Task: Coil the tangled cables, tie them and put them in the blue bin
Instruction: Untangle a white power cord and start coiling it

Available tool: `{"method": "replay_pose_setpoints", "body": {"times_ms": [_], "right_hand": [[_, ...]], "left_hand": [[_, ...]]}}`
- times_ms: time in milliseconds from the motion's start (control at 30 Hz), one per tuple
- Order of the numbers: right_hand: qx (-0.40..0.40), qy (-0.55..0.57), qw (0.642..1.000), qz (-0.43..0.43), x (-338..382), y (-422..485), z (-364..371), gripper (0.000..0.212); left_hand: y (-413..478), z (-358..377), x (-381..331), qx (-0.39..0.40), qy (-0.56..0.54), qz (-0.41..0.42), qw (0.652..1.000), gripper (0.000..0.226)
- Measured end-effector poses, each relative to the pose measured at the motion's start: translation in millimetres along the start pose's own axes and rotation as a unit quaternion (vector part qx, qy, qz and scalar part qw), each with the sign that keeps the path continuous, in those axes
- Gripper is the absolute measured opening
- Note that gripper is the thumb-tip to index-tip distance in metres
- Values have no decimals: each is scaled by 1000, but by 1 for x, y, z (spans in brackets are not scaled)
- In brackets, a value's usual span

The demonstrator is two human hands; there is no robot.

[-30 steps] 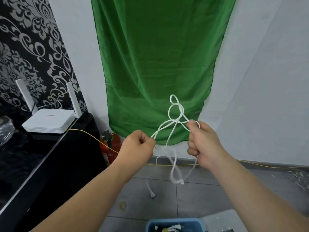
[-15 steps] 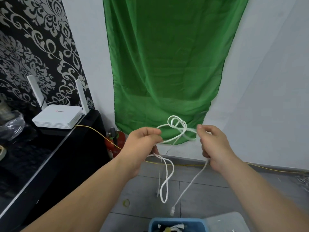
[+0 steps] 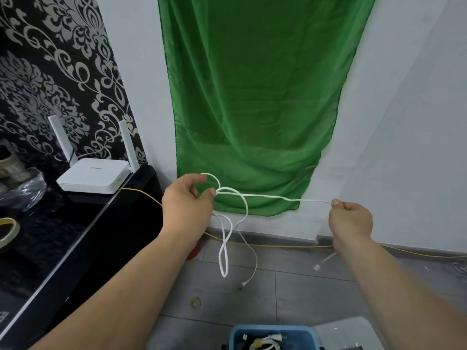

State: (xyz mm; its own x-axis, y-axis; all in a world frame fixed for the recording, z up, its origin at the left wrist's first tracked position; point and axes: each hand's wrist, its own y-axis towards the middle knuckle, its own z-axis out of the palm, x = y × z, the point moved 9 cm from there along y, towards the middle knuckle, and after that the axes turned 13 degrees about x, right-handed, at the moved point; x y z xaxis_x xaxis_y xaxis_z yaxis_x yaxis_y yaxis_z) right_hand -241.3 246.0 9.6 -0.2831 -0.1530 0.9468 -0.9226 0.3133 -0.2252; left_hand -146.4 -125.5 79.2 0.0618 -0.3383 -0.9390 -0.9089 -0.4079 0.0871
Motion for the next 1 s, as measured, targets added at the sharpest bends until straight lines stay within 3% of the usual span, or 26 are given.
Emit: {"method": "replay_pose_setpoints", "body": {"times_ms": [100, 233, 367, 500, 633, 800, 1000], "right_hand": [[18, -43, 999, 12, -1, 0, 5, 18], [67, -121, 990, 21, -6, -1, 19, 15], [197, -121, 972, -45, 17, -21, 54, 27], [407, -157, 885, -165, 47, -73, 110, 37], [432, -268, 815, -280, 55, -96, 120, 26], [425, -250, 839, -229, 48, -86, 111, 9], [316, -235, 909, -135, 33, -45, 75, 11]], "left_hand": [[-3, 11, -1, 25, -52, -7, 998, 15], [-7, 41, 1, 116, -163, -51, 978, 17], [-15, 73, 3, 216, -234, -61, 946, 23], [-24, 93, -5, 268, -250, -49, 929, 25], [-25, 95, -5, 270, -261, -53, 925, 24], [-25, 91, -4, 248, -234, -48, 939, 24], [-8, 53, 13, 81, -229, -80, 967, 24]]}}
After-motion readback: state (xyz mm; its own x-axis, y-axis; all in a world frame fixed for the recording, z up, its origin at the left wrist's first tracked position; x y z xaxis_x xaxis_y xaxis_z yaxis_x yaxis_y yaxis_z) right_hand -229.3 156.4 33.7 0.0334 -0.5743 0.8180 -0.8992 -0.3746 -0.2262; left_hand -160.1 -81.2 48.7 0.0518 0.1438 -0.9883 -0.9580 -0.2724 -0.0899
